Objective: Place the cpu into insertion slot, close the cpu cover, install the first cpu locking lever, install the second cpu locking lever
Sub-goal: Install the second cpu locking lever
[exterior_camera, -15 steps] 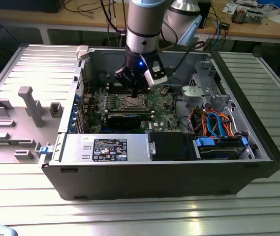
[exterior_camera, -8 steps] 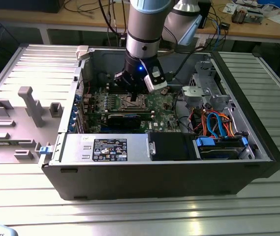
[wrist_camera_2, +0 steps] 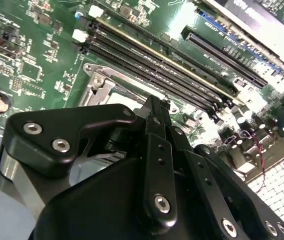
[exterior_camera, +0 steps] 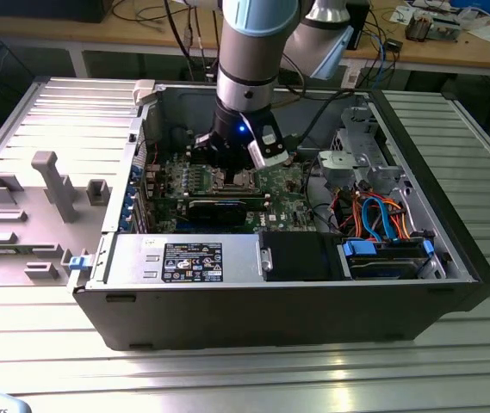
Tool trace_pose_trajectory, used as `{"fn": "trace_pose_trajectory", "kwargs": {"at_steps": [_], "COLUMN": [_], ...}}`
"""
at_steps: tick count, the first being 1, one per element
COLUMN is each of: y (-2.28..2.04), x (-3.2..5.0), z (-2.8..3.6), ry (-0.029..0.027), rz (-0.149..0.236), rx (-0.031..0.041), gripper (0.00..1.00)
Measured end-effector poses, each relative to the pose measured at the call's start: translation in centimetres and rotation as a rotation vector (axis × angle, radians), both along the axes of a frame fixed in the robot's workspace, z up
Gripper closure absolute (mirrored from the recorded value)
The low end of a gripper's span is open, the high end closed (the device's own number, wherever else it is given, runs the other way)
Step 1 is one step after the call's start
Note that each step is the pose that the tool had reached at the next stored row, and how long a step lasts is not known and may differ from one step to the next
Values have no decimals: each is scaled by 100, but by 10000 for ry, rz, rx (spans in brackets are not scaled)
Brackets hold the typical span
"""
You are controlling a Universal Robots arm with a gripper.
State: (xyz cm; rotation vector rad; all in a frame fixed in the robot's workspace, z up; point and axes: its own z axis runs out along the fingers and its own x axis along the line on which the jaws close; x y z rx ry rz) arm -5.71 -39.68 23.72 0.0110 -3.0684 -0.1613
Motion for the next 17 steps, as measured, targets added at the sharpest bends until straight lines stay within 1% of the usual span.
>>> {"fn": "trace_pose_trajectory", "kwargs": {"at_steps": [2, 4, 5, 6, 9, 10, 14, 16, 17], "y": [-21, -65, -93, -109, -128, -135, -153, -158, -159], "x": [-32, -65, -76, -81, -95, -105, -123, -142, -147], "z": [-7, -13, -17, -19, -33, -44, -100, -130, -139], "ry": [0, 1, 0, 0, 0, 1, -1, 0, 1], "rz": [10, 31, 38, 38, 38, 39, 48, 61, 68], "rx": [80, 250, 375, 438, 543, 589, 693, 786, 818], "gripper": [89, 89, 89, 89, 89, 89, 89, 89, 89]}}
